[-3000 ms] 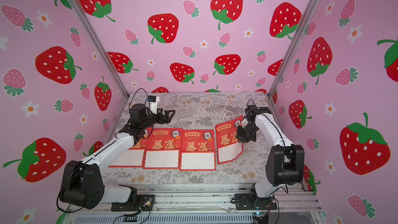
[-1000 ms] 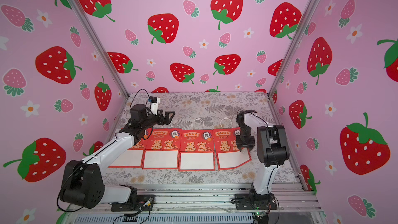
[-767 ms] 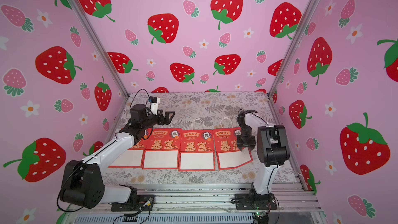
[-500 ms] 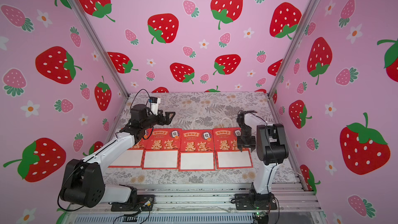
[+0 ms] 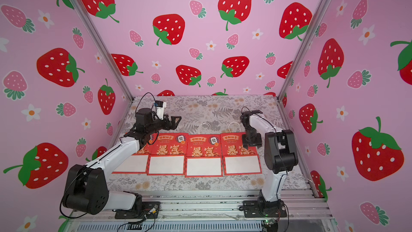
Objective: Put away the paper bag
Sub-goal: Place the paper bag at the center of the board.
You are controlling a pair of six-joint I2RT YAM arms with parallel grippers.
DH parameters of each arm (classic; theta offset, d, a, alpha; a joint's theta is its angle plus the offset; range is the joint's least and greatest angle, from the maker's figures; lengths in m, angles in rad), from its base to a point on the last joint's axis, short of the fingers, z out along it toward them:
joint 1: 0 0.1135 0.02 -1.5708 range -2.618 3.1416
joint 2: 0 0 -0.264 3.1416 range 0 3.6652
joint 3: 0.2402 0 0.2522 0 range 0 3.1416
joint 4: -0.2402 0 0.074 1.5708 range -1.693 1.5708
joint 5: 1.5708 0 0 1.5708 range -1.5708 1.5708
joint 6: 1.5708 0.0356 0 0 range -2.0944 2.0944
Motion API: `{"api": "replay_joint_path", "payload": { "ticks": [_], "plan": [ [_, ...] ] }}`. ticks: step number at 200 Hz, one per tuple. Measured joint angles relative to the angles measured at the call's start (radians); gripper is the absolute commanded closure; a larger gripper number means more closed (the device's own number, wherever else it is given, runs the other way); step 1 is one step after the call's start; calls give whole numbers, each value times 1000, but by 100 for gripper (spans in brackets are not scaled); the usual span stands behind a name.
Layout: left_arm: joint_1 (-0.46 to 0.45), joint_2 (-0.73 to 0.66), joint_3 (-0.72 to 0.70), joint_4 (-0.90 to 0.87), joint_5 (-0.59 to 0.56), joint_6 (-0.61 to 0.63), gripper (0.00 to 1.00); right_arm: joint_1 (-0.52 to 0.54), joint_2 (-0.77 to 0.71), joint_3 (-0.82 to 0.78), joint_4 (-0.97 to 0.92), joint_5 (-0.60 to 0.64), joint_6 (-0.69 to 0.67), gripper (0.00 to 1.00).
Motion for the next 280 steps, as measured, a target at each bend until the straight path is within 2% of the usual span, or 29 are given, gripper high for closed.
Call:
{"api": "replay_joint_path", "payload": {
  "ticks": [43, 115, 173, 205, 280],
  "plan": [
    [0, 7, 0, -2, -7, 0, 1, 142, -67, 35, 95, -83, -18, 41],
    [-8, 3, 1, -19, -23, 0, 1, 161, -68, -98, 273, -257, -9, 40],
    [-8, -154, 1, -70, -83, 7, 1, 164, -72, -264, 376, -284, 21, 40],
    [-8, -248, -7, -90, -120, 6, 1, 164, -71, -293, 420, -282, 55, 40],
    [-8, -417, -87, -169, -309, 17, 1, 151, -148, -377, 513, -309, 88, 39]
  ]
}}
